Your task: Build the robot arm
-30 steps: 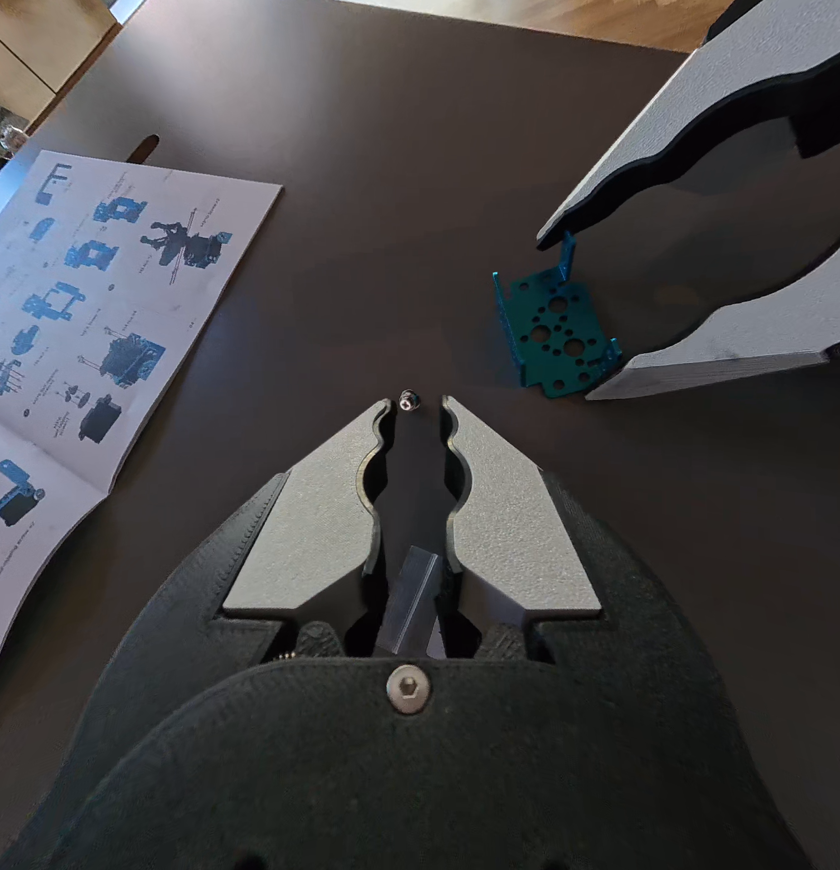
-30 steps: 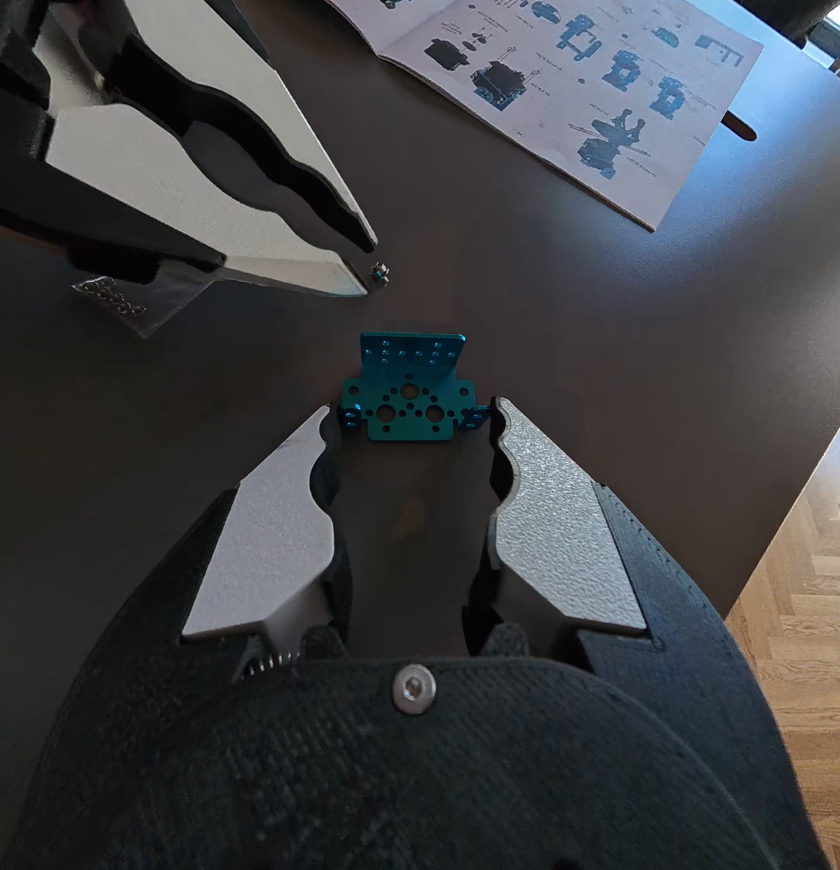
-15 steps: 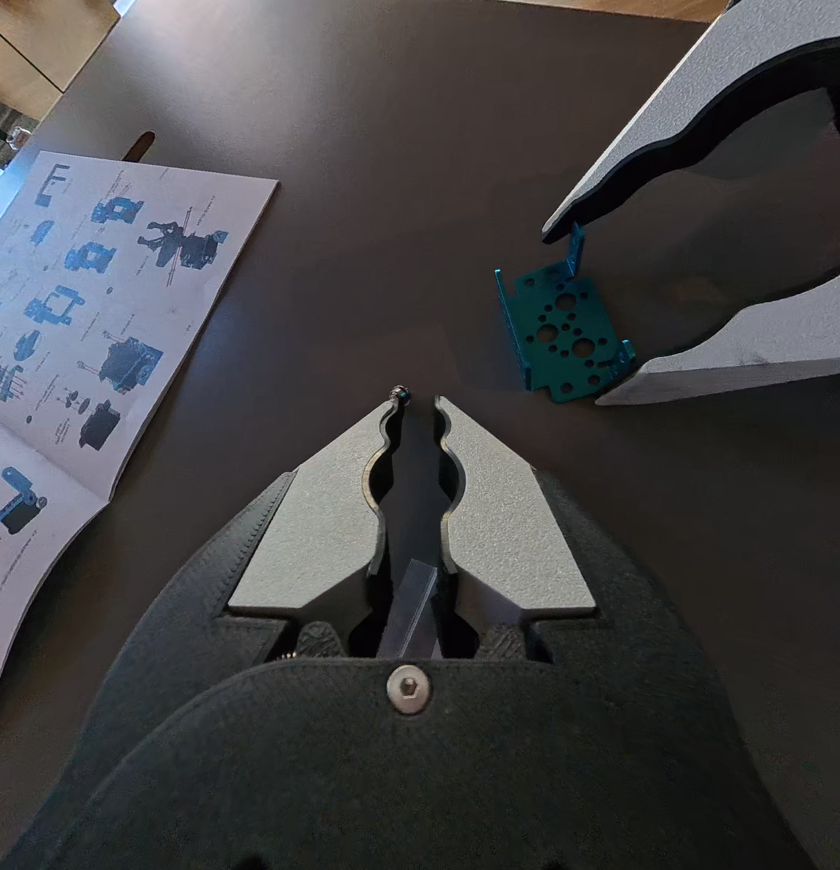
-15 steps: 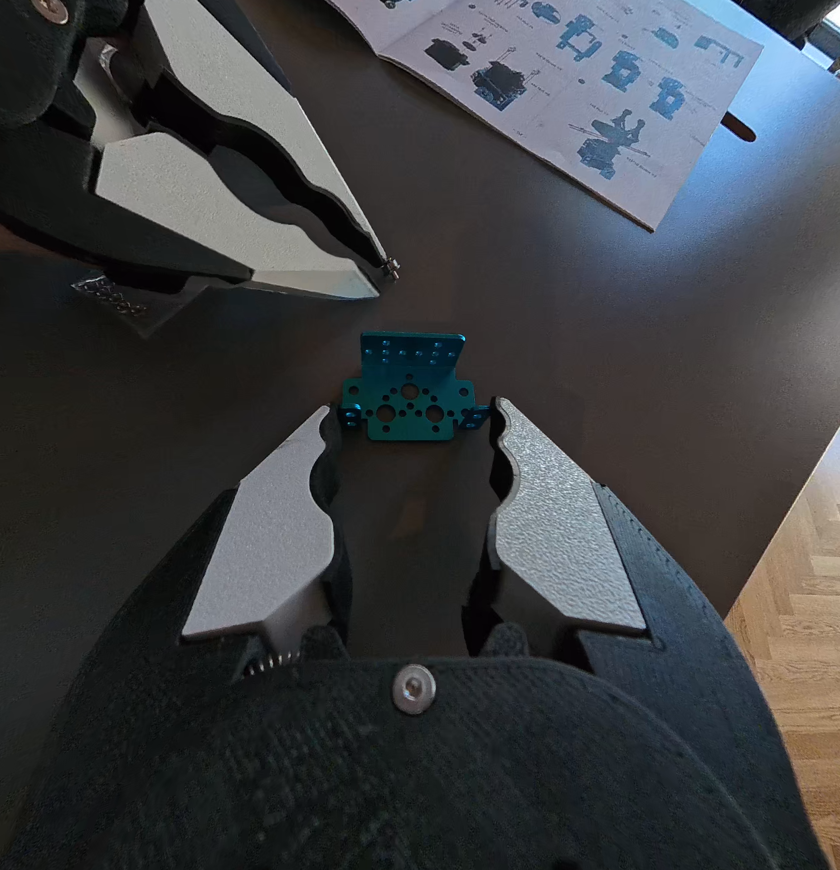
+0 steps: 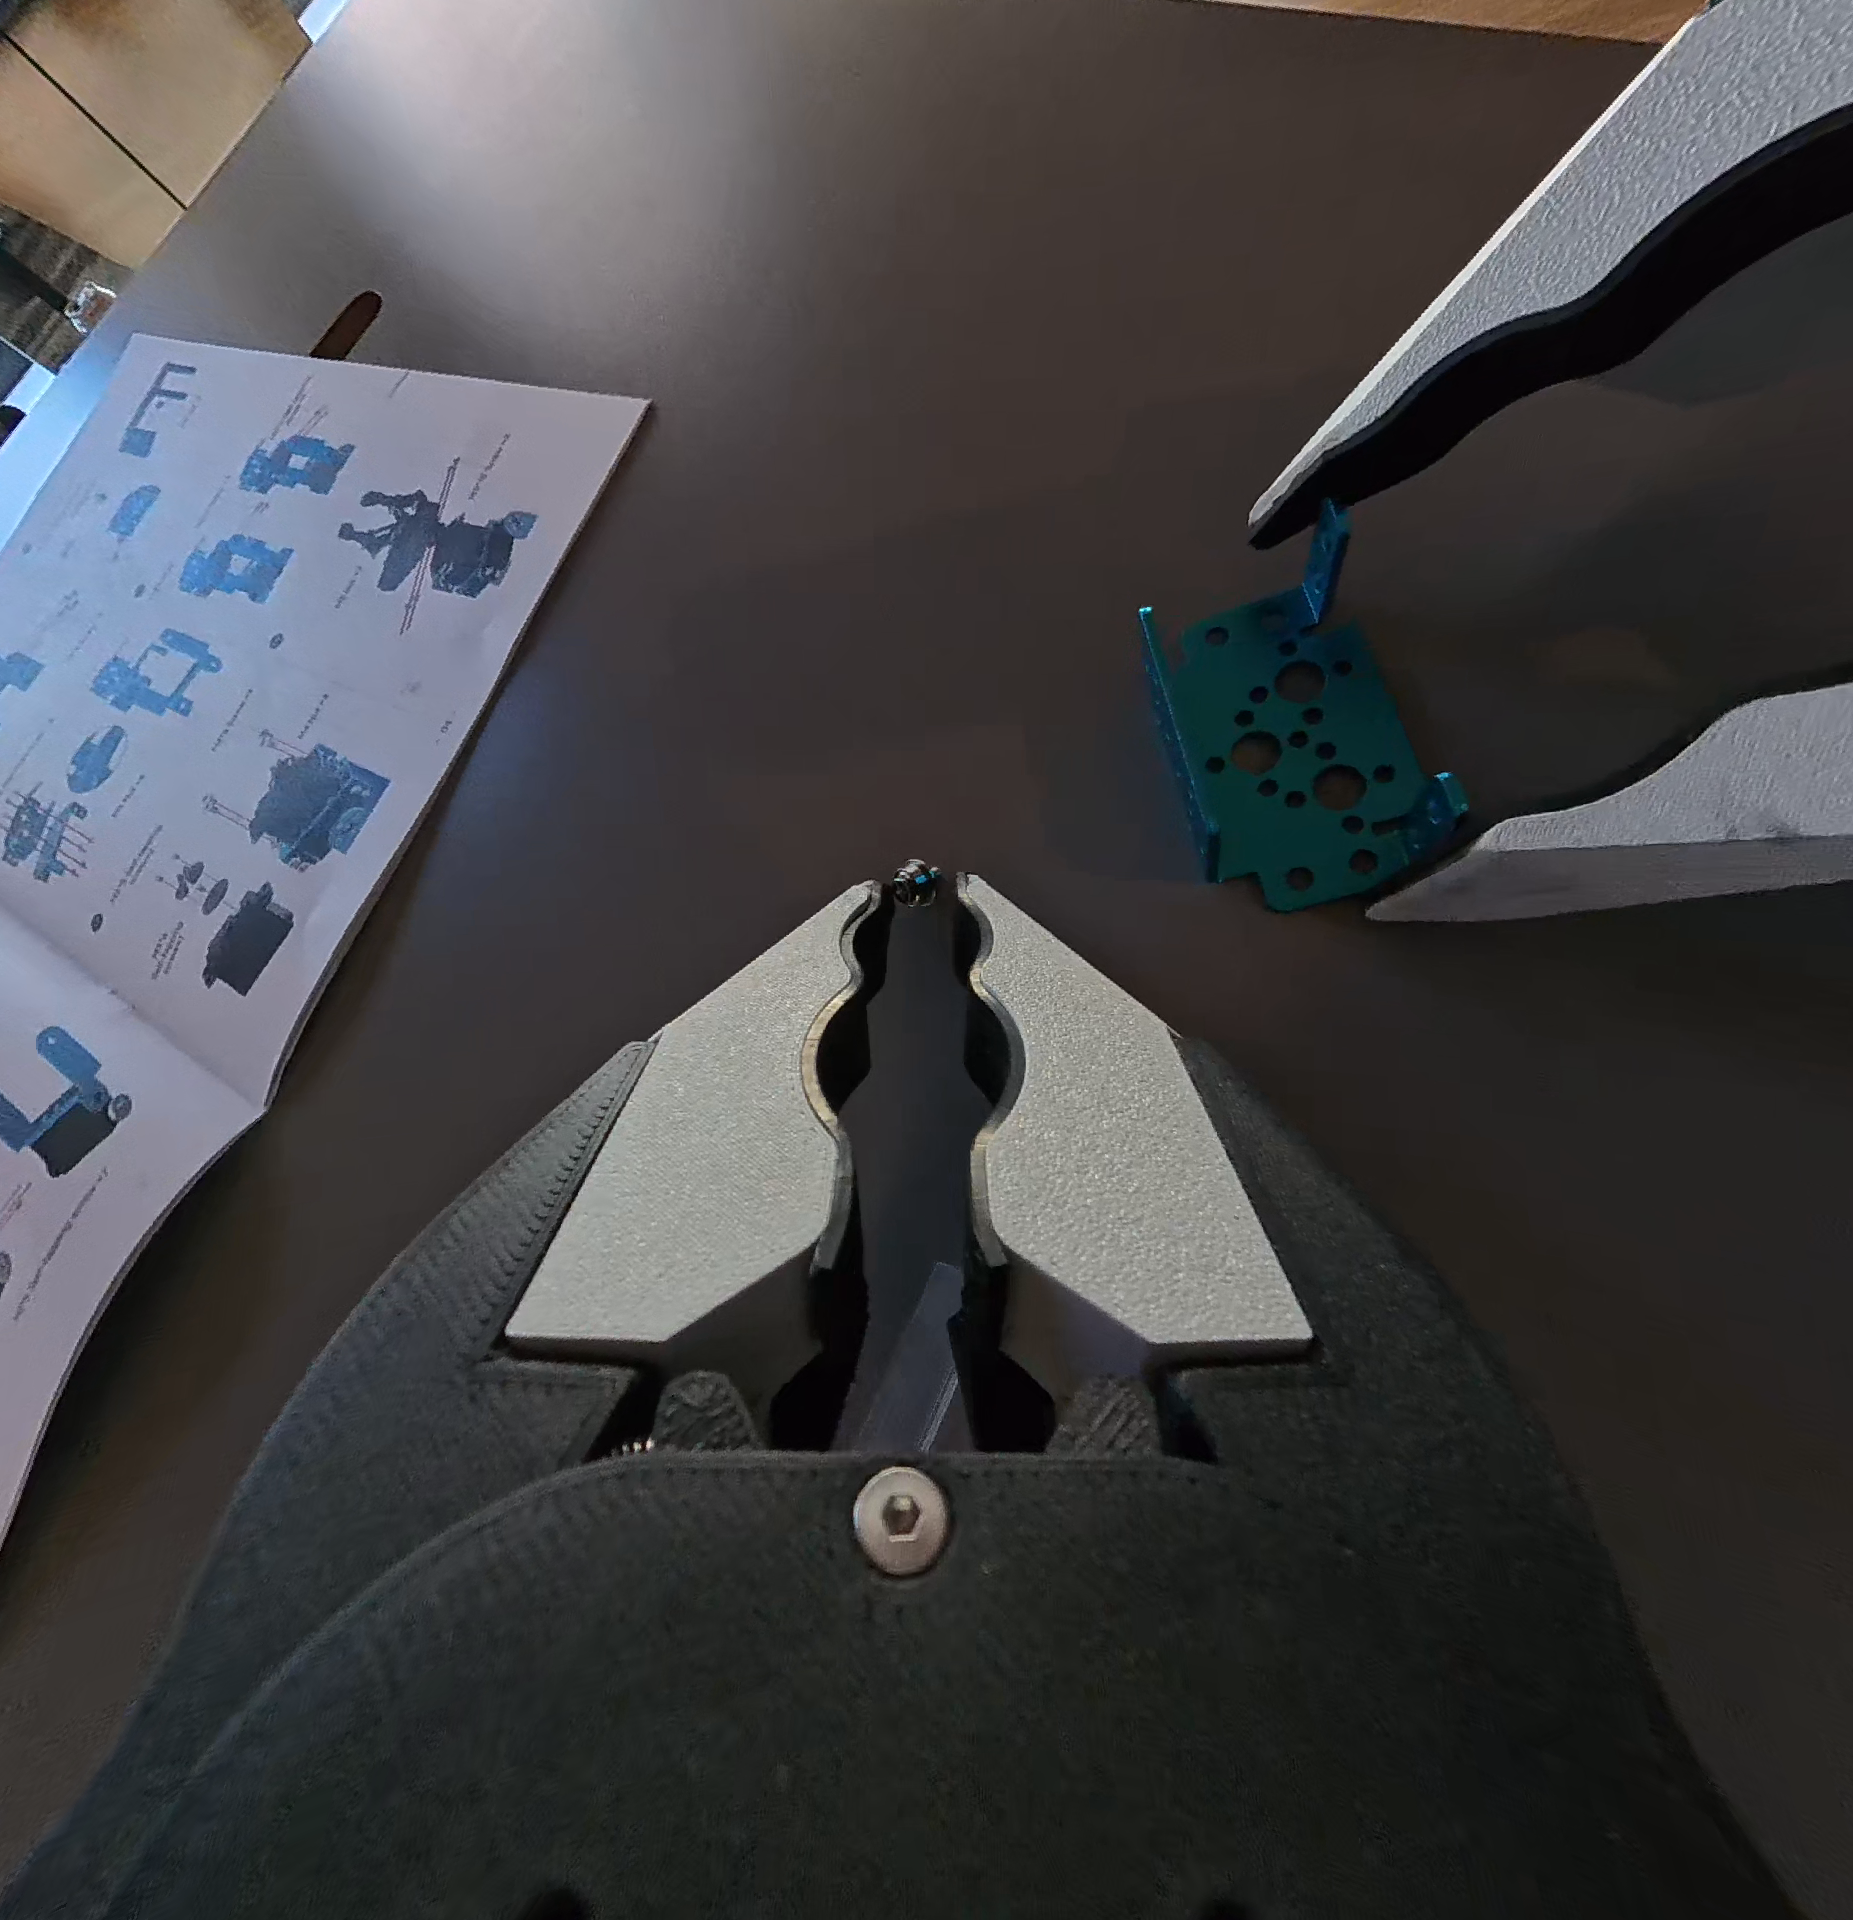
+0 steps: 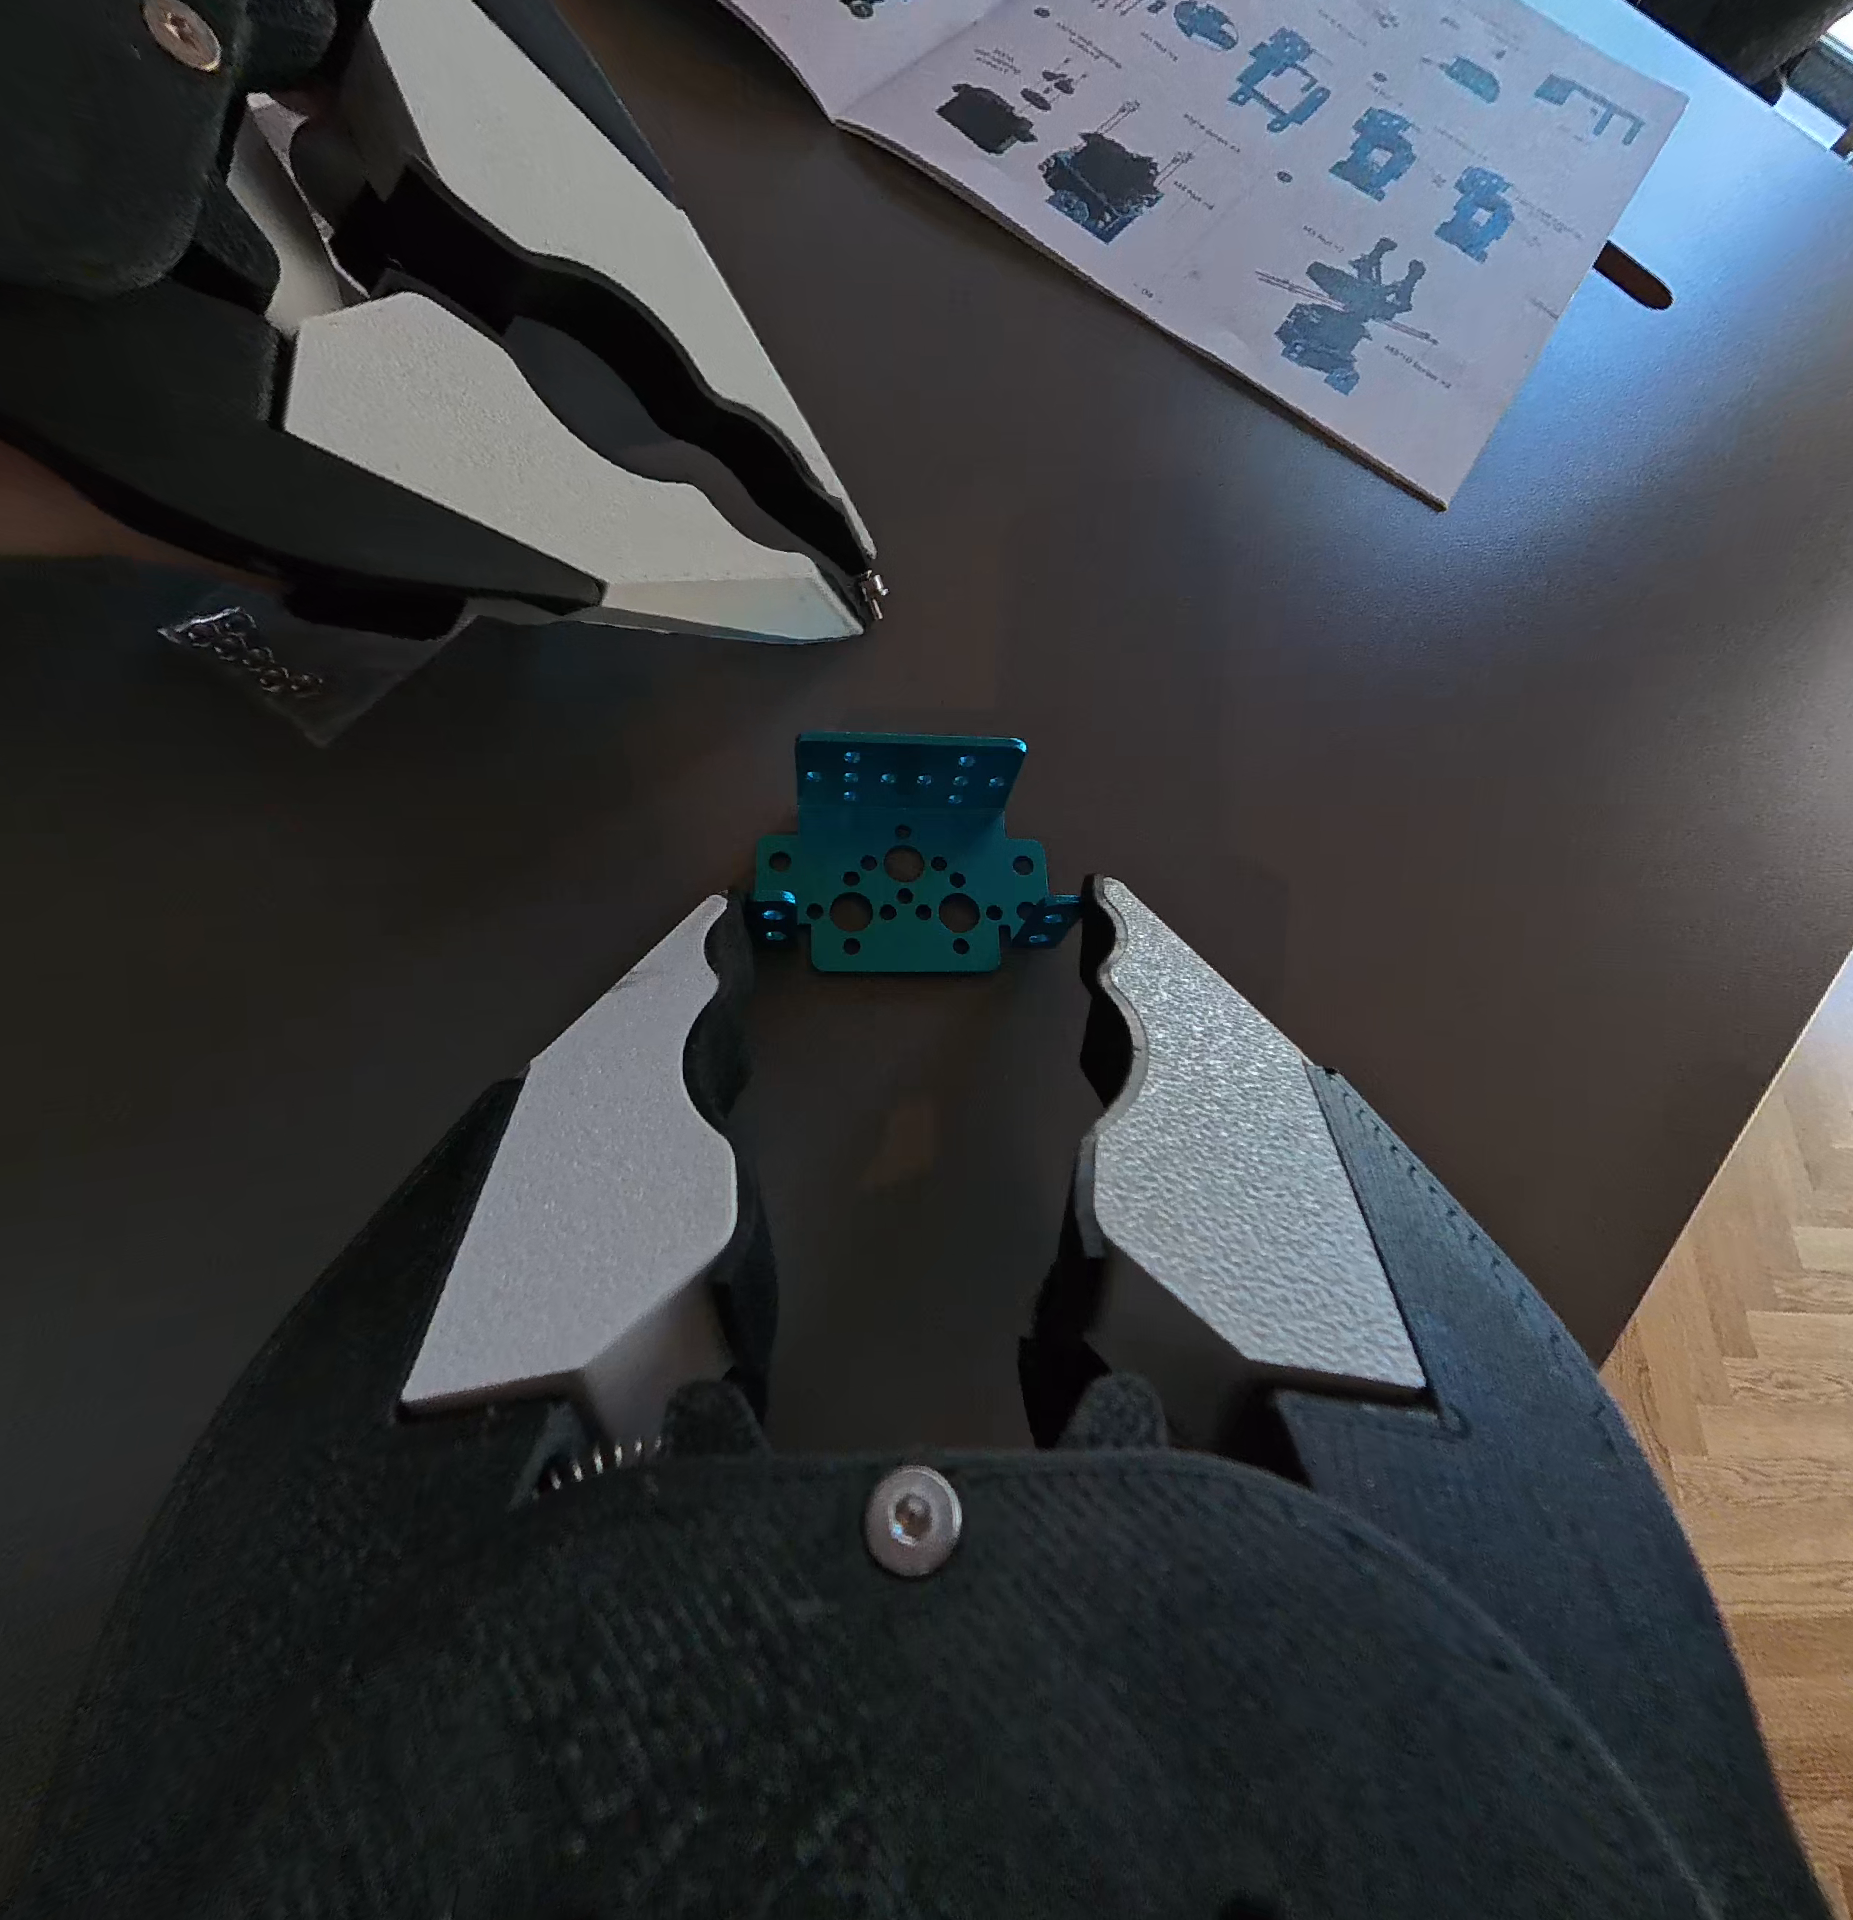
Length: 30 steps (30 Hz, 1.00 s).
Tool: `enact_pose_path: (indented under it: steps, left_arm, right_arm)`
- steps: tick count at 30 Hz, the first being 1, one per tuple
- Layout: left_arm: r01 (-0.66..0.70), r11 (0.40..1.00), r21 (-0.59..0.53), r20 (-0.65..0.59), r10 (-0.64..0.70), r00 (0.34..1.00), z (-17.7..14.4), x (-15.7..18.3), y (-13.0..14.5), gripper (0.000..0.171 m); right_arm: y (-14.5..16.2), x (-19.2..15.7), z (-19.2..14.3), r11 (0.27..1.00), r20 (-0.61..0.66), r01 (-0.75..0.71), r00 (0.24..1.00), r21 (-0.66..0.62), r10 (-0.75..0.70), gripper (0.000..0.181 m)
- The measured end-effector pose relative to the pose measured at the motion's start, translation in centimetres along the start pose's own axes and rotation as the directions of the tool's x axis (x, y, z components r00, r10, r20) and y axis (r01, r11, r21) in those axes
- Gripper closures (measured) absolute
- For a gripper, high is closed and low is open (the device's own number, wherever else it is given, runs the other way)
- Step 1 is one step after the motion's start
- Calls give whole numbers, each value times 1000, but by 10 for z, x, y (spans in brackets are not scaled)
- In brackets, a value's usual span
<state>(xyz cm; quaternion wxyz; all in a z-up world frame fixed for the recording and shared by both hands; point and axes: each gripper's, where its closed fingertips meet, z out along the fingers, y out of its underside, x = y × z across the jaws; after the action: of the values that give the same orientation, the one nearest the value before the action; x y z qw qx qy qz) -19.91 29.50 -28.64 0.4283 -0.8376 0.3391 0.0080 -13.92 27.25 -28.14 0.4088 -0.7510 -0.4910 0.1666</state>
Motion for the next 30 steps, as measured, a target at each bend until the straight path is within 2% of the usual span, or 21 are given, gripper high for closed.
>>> enact_pose_path:
  steps: [8,11,22,26,28,30]
  left_arm:
    - [-7,1000,-3,1,7,1000,1,-2,1,165]
    - [-17,1000,-6,1,17,1000,1,-2,2,171]
    - [-19,1000,-8,-26,19,999,-5,-5,2,169]
    - [-27,999,-19,-151,24,988,-11,-8,-2,157]
    - [-125,991,-40,-220,113,969,-10,-10,2,141]
    - [-204,978,-44,-287,183,940,-7,-12,5,134]
  right_arm:
    - [0,0,0,1000,0,1,1000,0,-1,117]
    - [0,0,0,1000,0,2,1000,0,-2,117]
    - [0,0,0,1000,0,1,1000,-1,-1,117]
    - [0,0,0,1000,1,0,1000,-1,0,117]
    - [0,0,0,1000,2,0,1000,-1,0,117]
    - [0,0,0,1000,1,1,1000,-1,-1,117]
